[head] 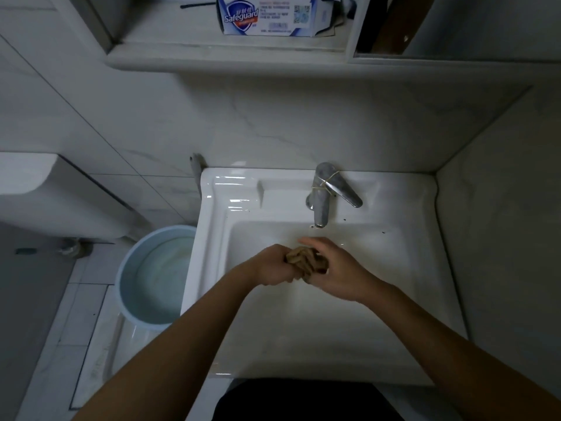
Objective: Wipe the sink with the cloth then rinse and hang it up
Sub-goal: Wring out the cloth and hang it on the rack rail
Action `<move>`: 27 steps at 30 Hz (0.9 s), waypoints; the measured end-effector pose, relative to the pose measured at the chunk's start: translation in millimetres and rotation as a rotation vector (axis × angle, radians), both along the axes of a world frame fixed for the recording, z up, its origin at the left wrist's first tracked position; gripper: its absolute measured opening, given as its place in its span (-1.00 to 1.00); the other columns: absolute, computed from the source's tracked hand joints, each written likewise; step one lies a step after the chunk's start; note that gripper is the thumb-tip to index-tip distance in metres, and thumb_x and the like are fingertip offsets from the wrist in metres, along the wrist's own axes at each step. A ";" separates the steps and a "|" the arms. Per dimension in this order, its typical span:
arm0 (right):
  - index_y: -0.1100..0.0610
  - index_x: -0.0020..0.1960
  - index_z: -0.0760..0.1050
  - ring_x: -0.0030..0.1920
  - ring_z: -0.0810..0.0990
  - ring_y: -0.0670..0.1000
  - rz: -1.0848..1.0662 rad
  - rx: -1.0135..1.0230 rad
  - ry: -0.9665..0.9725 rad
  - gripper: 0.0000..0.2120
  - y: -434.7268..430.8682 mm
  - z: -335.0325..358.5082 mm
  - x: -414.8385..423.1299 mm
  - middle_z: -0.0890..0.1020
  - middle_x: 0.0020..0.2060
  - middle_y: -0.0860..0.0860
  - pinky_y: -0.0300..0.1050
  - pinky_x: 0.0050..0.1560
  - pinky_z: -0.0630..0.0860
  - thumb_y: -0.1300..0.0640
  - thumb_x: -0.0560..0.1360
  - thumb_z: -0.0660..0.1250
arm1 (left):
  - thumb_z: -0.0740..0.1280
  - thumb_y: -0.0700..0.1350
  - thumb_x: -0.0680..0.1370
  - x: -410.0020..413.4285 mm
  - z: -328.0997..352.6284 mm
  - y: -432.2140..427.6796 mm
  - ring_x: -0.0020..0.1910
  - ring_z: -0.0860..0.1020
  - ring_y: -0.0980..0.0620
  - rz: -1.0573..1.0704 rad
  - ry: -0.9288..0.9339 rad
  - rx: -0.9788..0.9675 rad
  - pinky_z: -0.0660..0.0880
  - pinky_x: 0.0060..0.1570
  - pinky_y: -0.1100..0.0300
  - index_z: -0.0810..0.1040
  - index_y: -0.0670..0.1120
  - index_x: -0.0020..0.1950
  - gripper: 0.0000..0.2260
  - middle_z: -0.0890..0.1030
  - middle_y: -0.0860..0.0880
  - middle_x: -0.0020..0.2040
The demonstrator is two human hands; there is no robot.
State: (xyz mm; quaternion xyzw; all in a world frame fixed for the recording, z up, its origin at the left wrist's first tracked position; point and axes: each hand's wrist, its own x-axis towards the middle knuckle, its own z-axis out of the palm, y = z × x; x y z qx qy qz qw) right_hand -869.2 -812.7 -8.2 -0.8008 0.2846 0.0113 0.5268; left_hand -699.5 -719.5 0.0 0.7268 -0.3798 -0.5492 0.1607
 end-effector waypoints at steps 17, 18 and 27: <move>0.17 -0.21 0.56 -0.25 0.60 0.09 0.281 -0.154 0.392 -0.70 -20.0 -17.2 20.8 0.65 -0.27 0.07 -0.02 -0.17 0.51 -0.08 0.44 0.36 | 0.41 -0.03 0.52 -14.8 -24.2 -6.0 0.12 0.61 -0.21 -0.410 -0.523 -0.178 0.52 0.05 0.07 0.58 -0.12 0.19 -0.70 0.68 -0.17 0.11; 0.18 -0.26 0.53 -0.29 0.58 0.07 0.245 -0.040 0.409 -0.72 -21.6 -15.9 22.7 0.62 -0.32 0.07 -0.04 -0.21 0.48 -0.04 0.41 0.38 | 0.39 -0.01 0.53 -14.6 -26.4 -6.0 0.11 0.61 -0.22 -0.413 -0.572 -0.209 0.49 0.00 0.07 0.56 -0.11 0.19 -0.71 0.68 -0.17 0.09; 0.01 -0.37 0.18 -0.58 0.10 -0.11 0.181 0.921 0.642 -0.74 -38.1 1.1 32.4 0.20 -0.55 -0.09 -0.25 -0.50 -0.04 0.10 0.48 0.11 | 0.27 0.02 0.55 -8.6 -31.9 -1.2 -0.37 0.60 -0.22 -0.421 -0.828 -0.669 0.34 -0.42 0.16 0.51 -0.15 0.02 -0.76 0.65 -0.13 -0.26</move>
